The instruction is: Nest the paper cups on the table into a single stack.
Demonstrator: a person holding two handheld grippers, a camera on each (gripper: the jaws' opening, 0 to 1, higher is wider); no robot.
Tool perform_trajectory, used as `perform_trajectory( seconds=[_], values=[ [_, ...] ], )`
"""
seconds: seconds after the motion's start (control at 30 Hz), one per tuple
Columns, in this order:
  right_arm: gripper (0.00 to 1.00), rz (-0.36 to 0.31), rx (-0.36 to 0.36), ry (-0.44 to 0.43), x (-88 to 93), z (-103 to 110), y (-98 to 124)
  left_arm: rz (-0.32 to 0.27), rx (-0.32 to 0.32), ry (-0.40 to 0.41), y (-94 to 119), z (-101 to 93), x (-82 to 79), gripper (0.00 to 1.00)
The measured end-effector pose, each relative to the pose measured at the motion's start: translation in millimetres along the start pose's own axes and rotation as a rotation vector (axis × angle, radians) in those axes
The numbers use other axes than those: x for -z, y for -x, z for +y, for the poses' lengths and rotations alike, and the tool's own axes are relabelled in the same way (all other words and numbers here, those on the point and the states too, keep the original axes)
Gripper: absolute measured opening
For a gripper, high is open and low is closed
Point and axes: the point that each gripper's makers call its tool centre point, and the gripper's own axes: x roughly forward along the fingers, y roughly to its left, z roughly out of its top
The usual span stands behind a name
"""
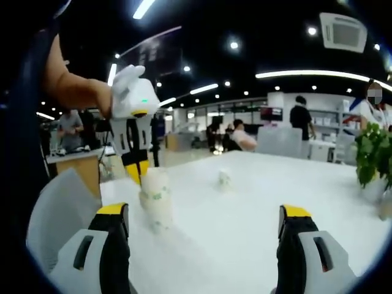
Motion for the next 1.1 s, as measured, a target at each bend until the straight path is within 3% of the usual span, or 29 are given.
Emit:
perform_trajectory(
  seconds=[0.47,0.7,1.0,1.1],
  values=[
    [0.99,0.012,-0.015,0.0,-1.7,5,-5,-0.012,0.0,0.02,-23,-7.4,-0.7,0.0],
    [0.99,0.016,-0.015,0.004,-2.5,6,-4,-0.037,0.012,0.053,-24,-8.1,-2.9,0.01],
    [0.97,0.022,-0.006,0.01,-4.6,6,-3,-0.096,-0.008,0.08,-17,2.1,-6.4,0.26],
    [0.98,0.023,-0.003,0.006,-5.8,4,-3,-0.143,-0.013,0.1,-14,5.4,-9.4,0.37]
  ],
)
